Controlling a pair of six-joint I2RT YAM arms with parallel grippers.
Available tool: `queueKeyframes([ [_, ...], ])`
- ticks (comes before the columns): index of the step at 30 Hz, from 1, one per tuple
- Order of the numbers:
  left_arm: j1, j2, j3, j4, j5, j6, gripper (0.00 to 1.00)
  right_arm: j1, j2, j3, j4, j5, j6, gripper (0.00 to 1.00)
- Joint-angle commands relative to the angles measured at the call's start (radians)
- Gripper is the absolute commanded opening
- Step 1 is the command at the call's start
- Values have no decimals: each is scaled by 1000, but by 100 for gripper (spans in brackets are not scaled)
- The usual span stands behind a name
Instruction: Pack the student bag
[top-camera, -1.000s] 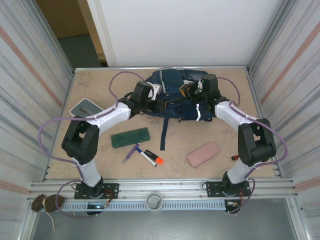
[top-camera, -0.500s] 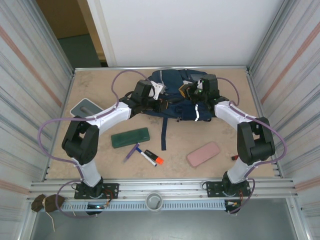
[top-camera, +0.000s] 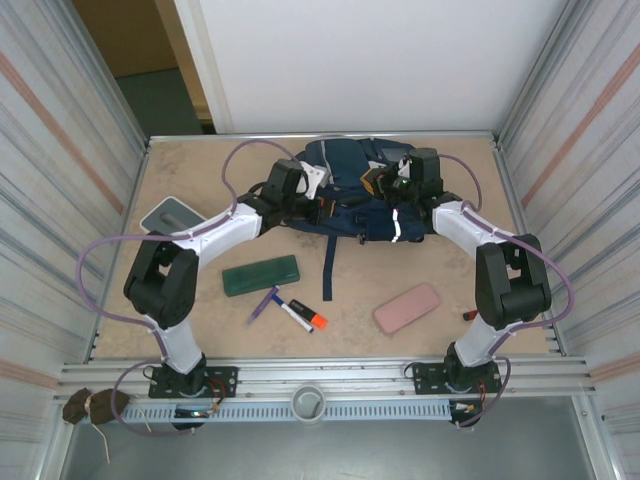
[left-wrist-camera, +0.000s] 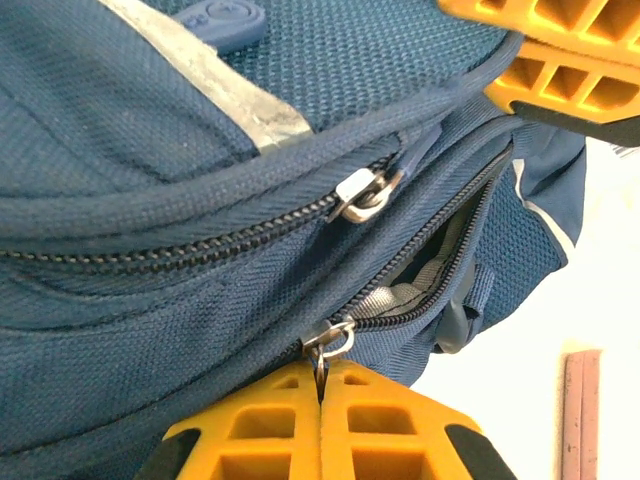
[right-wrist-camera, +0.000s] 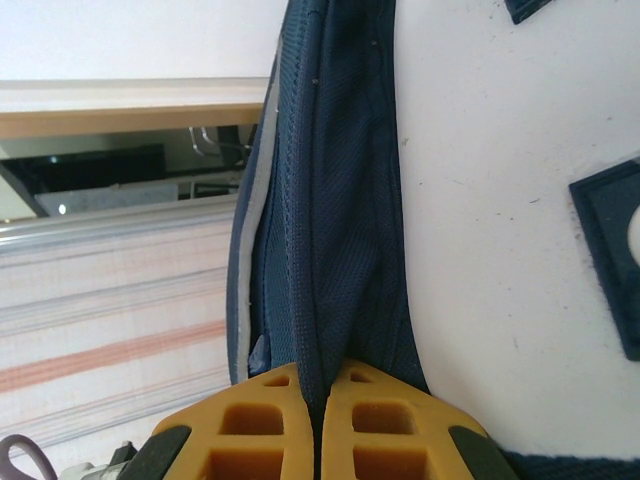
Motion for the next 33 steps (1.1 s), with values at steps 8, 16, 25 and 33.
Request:
queueKeyframes([
  [8,27,-80,-93,-38,-352,51,0,-69,-9,104,-118,-134,-279,0],
  [16,40,-100,-142,-37,-337,103,0,-111,77,196,-423,-175,-599,0],
  [25,-58,-59,-108,-25,-140,124,0,-126,223,349,-567,-141,-726,11],
  [33,-126,-28,-52,-11,-124,84,0,-131,75,266,-629,32,-780,47],
])
